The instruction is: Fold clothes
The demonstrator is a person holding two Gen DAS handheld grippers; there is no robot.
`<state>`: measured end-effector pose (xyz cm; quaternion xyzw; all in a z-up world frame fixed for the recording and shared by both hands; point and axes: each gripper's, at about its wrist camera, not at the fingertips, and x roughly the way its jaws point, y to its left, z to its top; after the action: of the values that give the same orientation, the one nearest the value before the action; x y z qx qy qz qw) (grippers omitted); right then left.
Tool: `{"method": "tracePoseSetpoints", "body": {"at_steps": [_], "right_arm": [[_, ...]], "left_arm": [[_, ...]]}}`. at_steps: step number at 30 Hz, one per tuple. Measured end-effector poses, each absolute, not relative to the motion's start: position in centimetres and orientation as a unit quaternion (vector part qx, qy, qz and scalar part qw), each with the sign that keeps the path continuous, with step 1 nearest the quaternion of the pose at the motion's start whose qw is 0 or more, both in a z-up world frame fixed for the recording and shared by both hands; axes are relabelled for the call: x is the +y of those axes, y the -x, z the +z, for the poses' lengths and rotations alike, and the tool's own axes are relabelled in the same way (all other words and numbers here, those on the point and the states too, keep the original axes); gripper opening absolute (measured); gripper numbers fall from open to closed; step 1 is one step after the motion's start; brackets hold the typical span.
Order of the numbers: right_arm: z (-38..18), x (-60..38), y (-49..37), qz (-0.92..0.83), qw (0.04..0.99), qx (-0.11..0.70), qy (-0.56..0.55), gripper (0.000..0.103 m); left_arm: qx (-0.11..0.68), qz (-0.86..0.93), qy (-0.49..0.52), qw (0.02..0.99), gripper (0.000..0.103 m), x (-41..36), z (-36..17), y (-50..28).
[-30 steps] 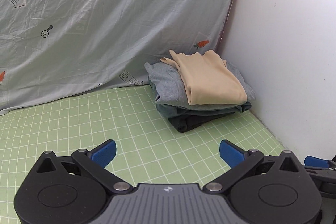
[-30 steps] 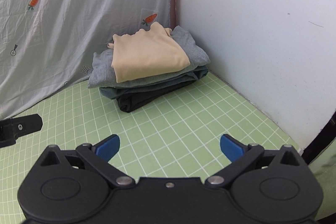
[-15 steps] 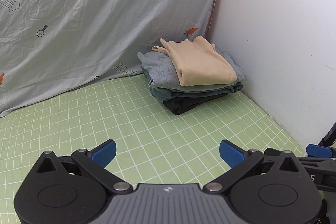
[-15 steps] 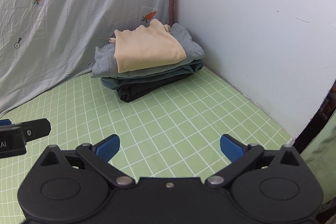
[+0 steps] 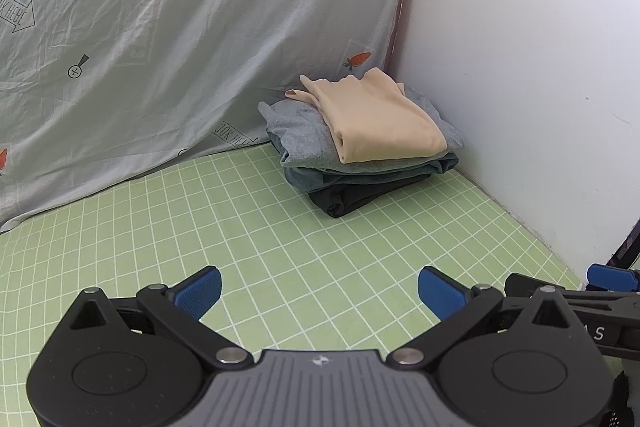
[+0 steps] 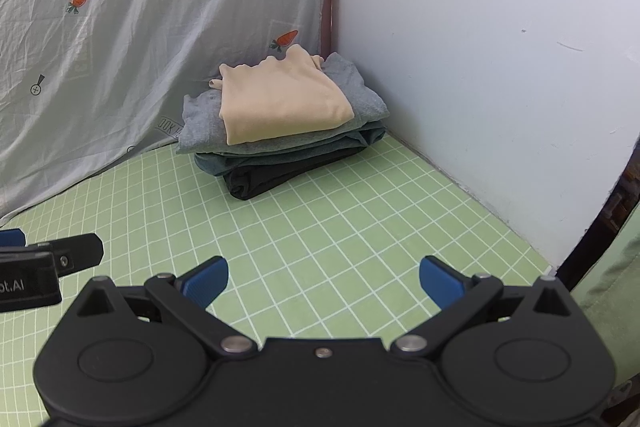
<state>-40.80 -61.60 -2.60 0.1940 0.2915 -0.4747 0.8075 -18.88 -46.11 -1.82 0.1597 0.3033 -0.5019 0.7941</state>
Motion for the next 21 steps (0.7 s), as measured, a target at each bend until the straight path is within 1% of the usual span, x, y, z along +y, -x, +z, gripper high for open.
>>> {"method": "tracePoseSetpoints", "body": {"at_steps": [21], "right_arm": [[-2.3,-60.3,40.7,-0.467,0.812,0.292,-0.19,0.103]], "left_arm": [[0.294,-0.501,-0.159,0.798,0.103,-45.0,-1.5,19.3]]}}
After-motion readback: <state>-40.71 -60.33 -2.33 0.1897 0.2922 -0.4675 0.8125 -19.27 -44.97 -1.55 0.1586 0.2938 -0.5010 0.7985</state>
